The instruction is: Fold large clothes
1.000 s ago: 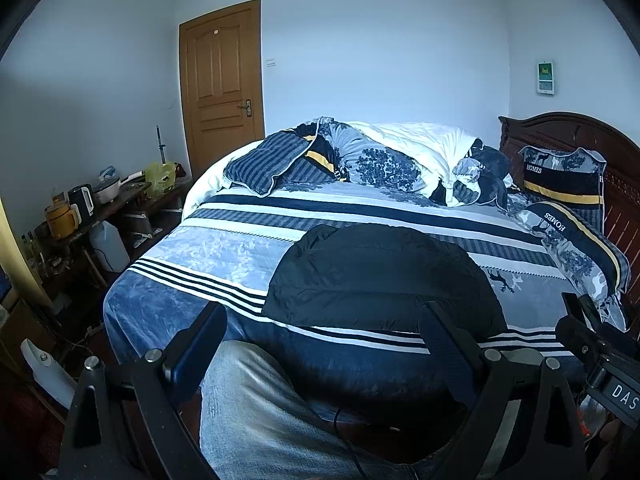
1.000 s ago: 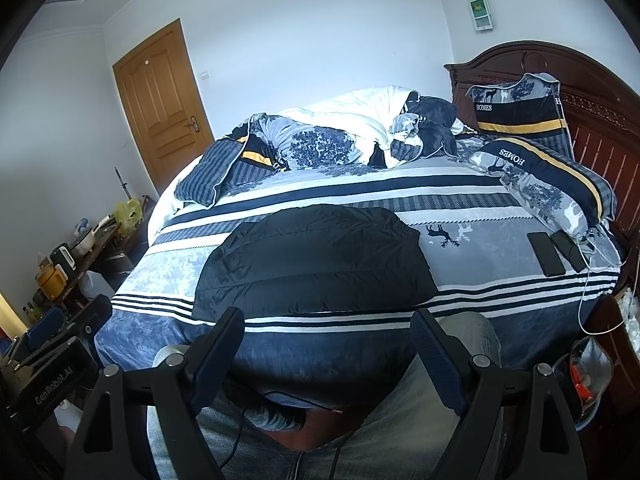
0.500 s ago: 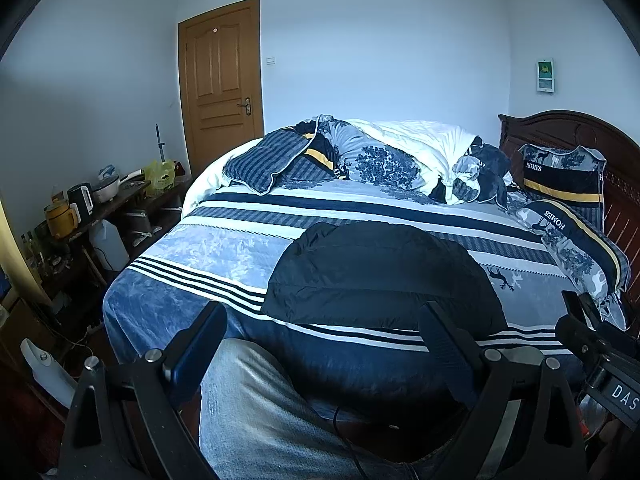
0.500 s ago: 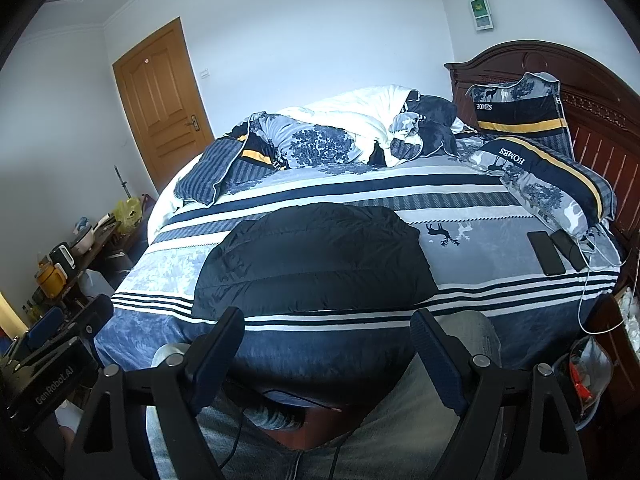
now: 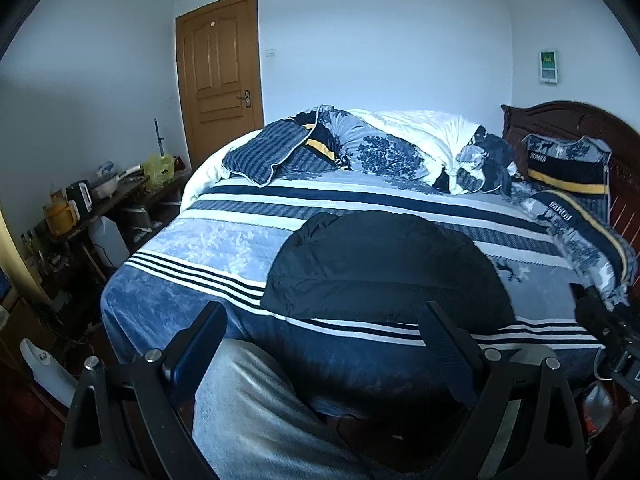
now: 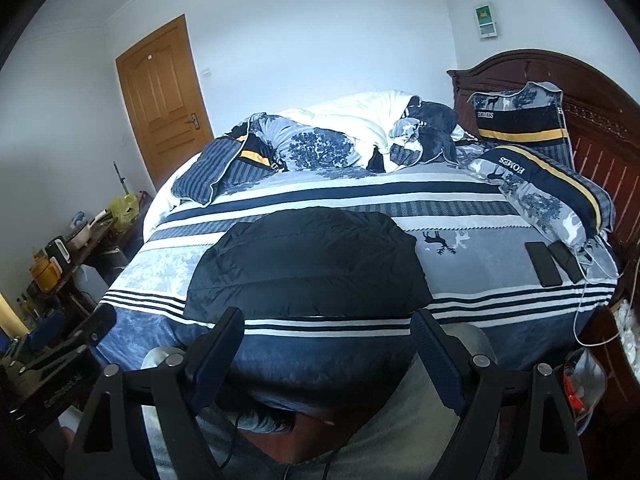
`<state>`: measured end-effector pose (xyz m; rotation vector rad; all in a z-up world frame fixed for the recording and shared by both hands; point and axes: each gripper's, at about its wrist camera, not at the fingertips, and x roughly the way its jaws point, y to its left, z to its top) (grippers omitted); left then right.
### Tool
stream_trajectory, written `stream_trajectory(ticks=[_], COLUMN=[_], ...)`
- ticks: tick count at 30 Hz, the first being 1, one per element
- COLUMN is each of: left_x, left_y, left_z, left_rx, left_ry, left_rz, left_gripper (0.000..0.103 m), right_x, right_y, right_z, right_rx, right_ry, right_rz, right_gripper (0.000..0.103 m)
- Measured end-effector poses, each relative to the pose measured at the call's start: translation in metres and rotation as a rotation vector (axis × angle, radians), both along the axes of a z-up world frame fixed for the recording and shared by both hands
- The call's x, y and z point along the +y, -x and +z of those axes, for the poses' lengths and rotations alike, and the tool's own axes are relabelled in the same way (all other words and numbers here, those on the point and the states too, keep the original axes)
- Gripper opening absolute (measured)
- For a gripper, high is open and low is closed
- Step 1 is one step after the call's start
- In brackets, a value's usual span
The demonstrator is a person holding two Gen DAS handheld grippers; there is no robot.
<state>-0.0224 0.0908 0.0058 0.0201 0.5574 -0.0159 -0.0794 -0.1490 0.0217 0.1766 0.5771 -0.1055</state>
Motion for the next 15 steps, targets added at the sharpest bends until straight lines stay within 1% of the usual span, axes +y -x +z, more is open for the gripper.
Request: stream_trajectory(ticks=[6, 11, 15], left_x=[-0.015, -0.03, -0.039], left_y=[-0.035, -0.072, -0.105], left_z=[-0.013, -0.028, -0.042], left_rx=[0.023, 0.063, 0.077], left_ry=[-0.036, -0.029, -0.034], left_rz=[-0.007, -0.055, -0.054], left_gripper=[0.096, 0.096, 0.096], right_x=[-0.009, -0.017, -0.028], right_y=[-0.026, -0.065, -0.103], right_z=[-0.011, -0.028, -0.044], right_rx=[0.022, 0.075, 0.115], right_ry=[0.017, 0.011, -0.019], right_rz=[0.006, 0.021, 0.039], right_gripper=[0.087, 0.087, 0.087])
